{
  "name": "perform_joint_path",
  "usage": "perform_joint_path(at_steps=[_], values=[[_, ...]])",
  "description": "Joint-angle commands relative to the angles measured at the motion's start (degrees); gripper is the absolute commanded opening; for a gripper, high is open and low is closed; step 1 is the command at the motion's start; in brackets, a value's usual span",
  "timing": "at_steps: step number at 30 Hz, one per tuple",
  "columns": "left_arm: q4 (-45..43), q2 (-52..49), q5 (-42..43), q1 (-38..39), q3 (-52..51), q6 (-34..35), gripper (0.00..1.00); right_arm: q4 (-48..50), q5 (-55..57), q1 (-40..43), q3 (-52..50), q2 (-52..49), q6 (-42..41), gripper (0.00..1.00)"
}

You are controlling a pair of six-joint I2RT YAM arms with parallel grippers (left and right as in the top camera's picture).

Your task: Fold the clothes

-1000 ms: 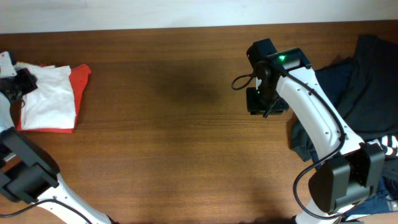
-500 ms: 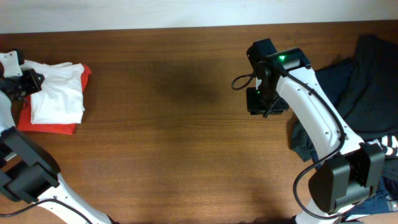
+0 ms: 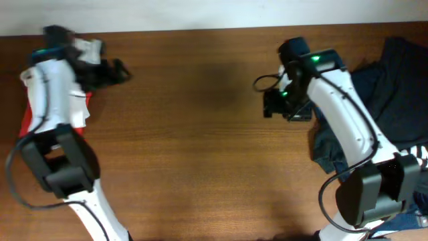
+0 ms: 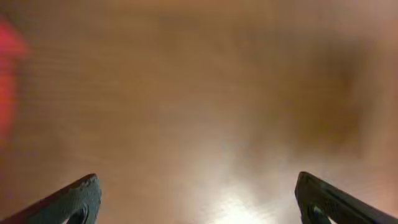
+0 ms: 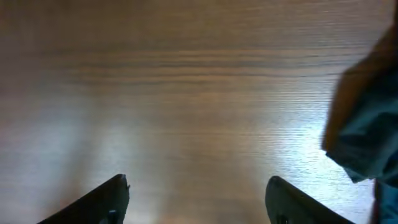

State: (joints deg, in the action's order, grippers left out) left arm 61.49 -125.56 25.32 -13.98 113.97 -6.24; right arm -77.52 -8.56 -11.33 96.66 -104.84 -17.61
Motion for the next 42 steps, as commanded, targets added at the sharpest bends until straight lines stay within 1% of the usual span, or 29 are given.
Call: perform_joint_path(at_steps=[1,2,3,4,7,8,9,11,12,13,15,16,18,20,22,28,30,32,34,35,37,39,40,42], values=[[12.94,1.81,-14.29,11.23,-0.04,-0.63,0.99,-3.39,-8.74,7.08,0.72,-0.07,3.91,0.81],[16.70,1.81,-14.75,12.85,-0.04,-0.50,0.99,-5.27,-8.74,8.26,0.72,-0.07,3.91,0.85],[23.98,1.84,-14.69,15.34,-0.04,-0.31,0.99,-9.94,-8.61,10.19,0.68,-0.07,6.58,0.99],[28.39,1.84,-14.69,16.09,-0.04,-0.31,0.99,-12.92,-8.46,10.69,0.66,-0.07,9.14,0.99],[34.77,3.28,-14.64,15.96,-0.04,-0.31,0.99,-16.68,-6.19,11.41,0.59,1.68,9.46,0.99],[35.21,7.08,-14.67,15.96,-0.59,-0.28,0.99,-16.06,-6.21,11.41,-0.52,5.05,9.44,0.99],[34.95,11.39,-14.69,15.96,-1.31,-0.28,0.99,-13.29,-6.21,11.41,-3.39,9.81,9.01,0.99],[29.68,23.45,-14.95,16.04,-6.21,-0.28,0.99,-5.29,-5.27,11.41,-13.07,21.03,7.34,0.99],[22.86,34.32,-14.91,16.20,-12.74,-0.24,0.99,1.49,-3.04,11.41,-21.97,31.43,6.19,0.99],[18.03,41.11,-15.15,16.20,-17.68,-0.17,0.99,4.35,-2.01,11.41,-25.86,36.76,6.16,0.99],[4.50,60.72,-18.97,16.20,-33.48,1.01,0.99,9.35,0.87,11.41,-32.52,48.52,6.19,0.99],[-0.48,69.35,-18.97,16.20,-40.68,1.01,0.99,10.56,2.32,11.41,-34.23,53.07,6.19,0.99],[-7.98,87.01,-19.15,16.17,-55.32,1.01,0.99,10.71,3.26,11.41,-34.53,59.10,6.21,0.99],[-10.03,95.89,-19.15,16.20,-62.03,1.01,0.99,10.25,3.26,11.41,-34.53,60.54,6.21,0.99],[-7.10,98.49,-19.15,16.17,-62.73,1.01,0.99,10.25,3.23,11.41,-34.53,59.80,6.21,0.99],[2.21,98.42,-19.15,16.17,-62.73,1.01,0.99,10.27,3.23,11.30,-34.64,55.06,6.21,0.99],[3.76,98.42,-19.15,16.17,-62.73,1.01,0.99,10.27,3.26,11.30,-34.69,57.48,6.21,0.99],[5.64,98.42,-19.15,16.17,-62.73,1.01,0.99,10.51,3.41,11.30,-34.73,63.28,6.69,0.99],[6.54,98.42,-19.15,16.17,-62.73,1.01,0.99,16.81,3.91,11.30,-38.14,71.65,6.88,0.99],[6.54,98.42,-19.15,16.17,-62.73,1.01,0.99,23.30,3.82,11.28,-43.67,78.09,8.00,0.99],[6.54,98.42,-19.15,16.17,-62.73,1.01,0.99,43.98,2.62,11.30,-62.53,93.72,7.93,0.99],[6.54,98.42,-19.15,16.17,-62.73,1.01,0.99,57.75,2.93,11.30,-75.49,103.06,7.98,0.99],[6.54,98.42,-19.15,16.17,-62.73,1.01,0.99,66.84,3.30,11.30,-81.90,104.54,8.46,0.99],[6.51,98.42,-19.15,16.17,-62.73,1.01,0.99,81.81,6.69,11.34,-91.03,104.63,9.27,0.99]])
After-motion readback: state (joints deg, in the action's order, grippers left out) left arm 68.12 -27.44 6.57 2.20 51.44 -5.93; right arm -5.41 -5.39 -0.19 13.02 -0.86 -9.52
